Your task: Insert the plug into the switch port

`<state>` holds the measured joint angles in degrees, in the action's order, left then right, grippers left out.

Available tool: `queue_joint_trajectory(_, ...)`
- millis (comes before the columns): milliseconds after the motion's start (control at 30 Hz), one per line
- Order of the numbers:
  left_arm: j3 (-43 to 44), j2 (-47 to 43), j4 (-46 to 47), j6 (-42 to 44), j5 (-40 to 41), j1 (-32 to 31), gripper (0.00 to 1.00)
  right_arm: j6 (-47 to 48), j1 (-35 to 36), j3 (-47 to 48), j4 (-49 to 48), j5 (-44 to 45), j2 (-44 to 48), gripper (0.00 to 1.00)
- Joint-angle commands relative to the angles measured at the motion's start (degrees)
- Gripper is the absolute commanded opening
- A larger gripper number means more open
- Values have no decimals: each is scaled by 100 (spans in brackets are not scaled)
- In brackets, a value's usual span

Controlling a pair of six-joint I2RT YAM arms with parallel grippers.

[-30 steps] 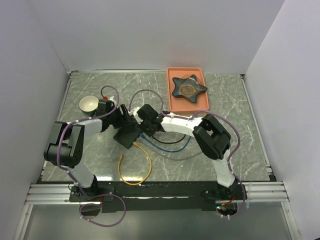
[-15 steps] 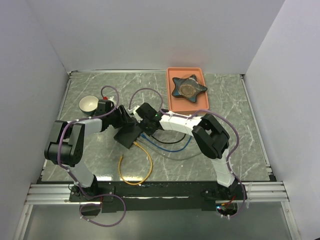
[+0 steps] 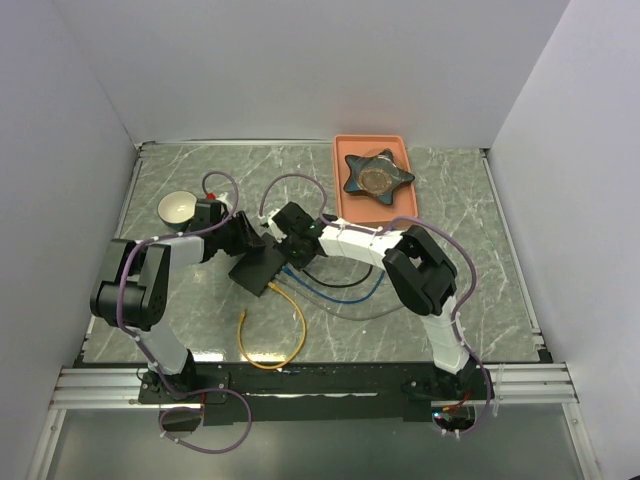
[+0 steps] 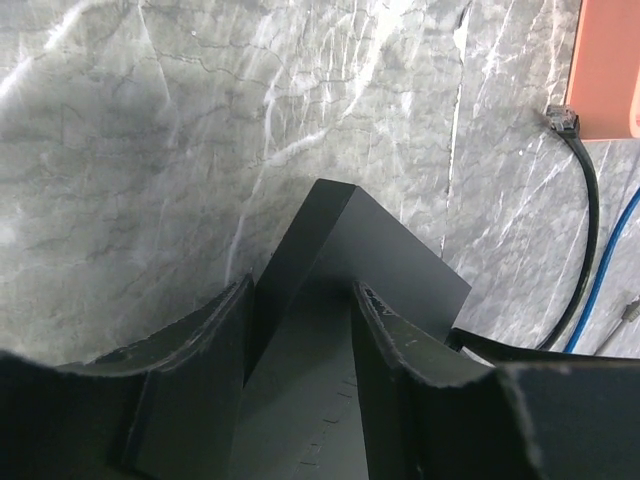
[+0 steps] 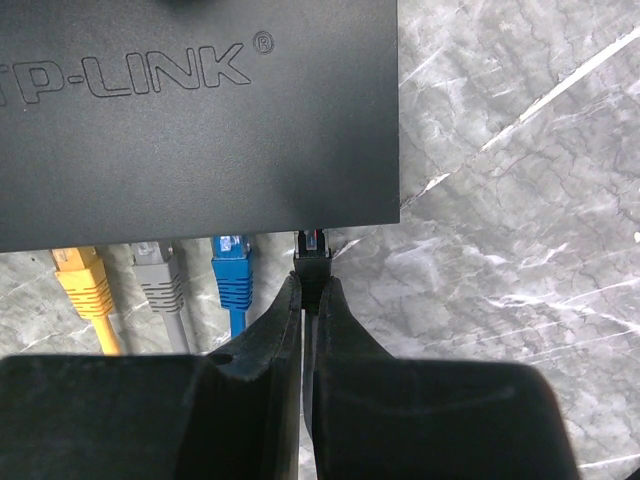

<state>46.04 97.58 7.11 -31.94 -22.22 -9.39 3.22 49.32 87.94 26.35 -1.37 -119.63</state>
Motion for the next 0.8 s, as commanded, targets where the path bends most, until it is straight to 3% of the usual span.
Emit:
queue_joint_trajectory(0,124,95,-96,-93,-1144,-177,46,-173,16,627,-1246,-338,-121,0)
queue_joint_trajectory(767,379,411,-351,206,-1637,-362,33,-182,-80,1401,-1351,-514,-420,0)
